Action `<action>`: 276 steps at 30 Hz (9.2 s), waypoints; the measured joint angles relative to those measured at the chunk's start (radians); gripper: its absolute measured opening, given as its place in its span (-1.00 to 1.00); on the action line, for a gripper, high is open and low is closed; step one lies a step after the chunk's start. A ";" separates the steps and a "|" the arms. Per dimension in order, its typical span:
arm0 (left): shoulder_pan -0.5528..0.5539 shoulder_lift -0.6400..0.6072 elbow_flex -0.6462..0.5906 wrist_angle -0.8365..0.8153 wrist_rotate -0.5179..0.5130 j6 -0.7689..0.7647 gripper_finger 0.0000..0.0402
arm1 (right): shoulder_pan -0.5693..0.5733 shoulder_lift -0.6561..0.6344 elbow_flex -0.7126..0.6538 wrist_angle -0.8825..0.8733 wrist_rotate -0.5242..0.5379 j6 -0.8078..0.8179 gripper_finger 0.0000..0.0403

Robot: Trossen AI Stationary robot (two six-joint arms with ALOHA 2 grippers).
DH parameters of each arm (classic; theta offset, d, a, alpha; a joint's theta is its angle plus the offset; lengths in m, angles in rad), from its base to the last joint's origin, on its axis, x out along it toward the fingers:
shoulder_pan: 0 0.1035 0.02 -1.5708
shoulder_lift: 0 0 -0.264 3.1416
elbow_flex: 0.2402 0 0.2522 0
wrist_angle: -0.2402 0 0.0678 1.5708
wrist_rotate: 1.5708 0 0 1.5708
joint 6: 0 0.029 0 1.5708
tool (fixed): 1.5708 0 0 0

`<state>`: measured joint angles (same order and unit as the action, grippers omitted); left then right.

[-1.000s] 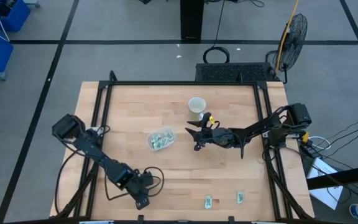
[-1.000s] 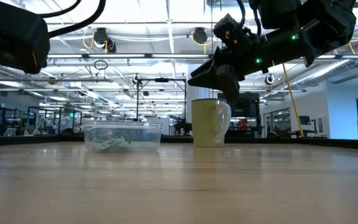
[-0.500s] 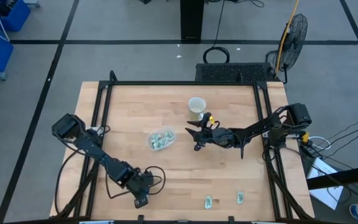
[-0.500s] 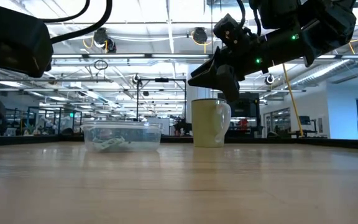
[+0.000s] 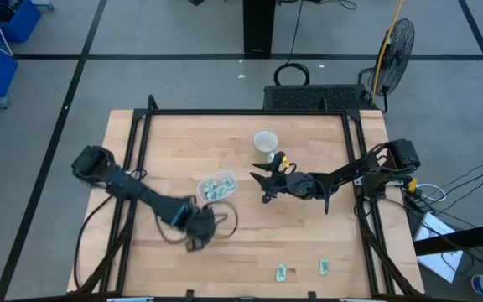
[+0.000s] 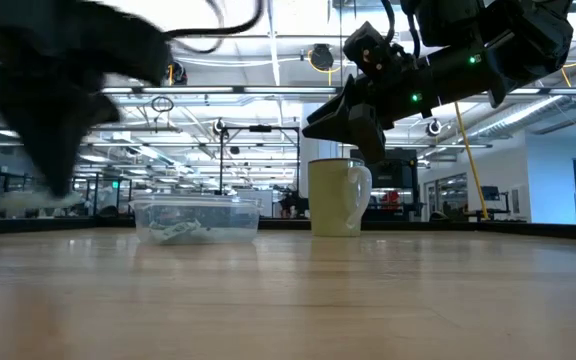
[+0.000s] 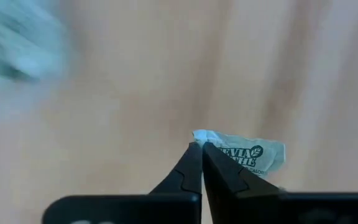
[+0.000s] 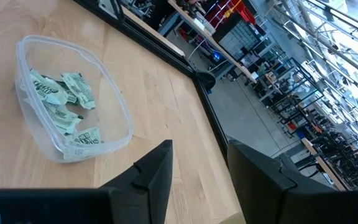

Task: Pick and place Stevia / Truvia into bins
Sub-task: Put the white stevia packet into the bin

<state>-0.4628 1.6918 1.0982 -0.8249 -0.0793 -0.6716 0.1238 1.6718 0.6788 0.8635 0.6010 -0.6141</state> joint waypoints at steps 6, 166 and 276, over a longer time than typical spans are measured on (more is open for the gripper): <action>0.186 -0.002 0.046 -0.071 -0.035 0.185 -0.95 | 0.000 0.000 0.000 0.000 0.000 0.000 -0.28; 0.445 0.028 0.052 0.798 -0.106 0.798 -0.36 | 0.704 -0.141 -0.001 -1.024 -0.641 1.673 -1.00; 0.188 -0.126 0.032 0.372 -0.438 0.312 -0.36 | 0.608 -0.076 -0.051 -0.275 -0.420 0.836 -0.36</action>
<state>-0.2743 1.5654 1.1297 -0.4526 -0.5170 -0.3593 0.7322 1.5958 0.6275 0.5887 0.1807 0.2218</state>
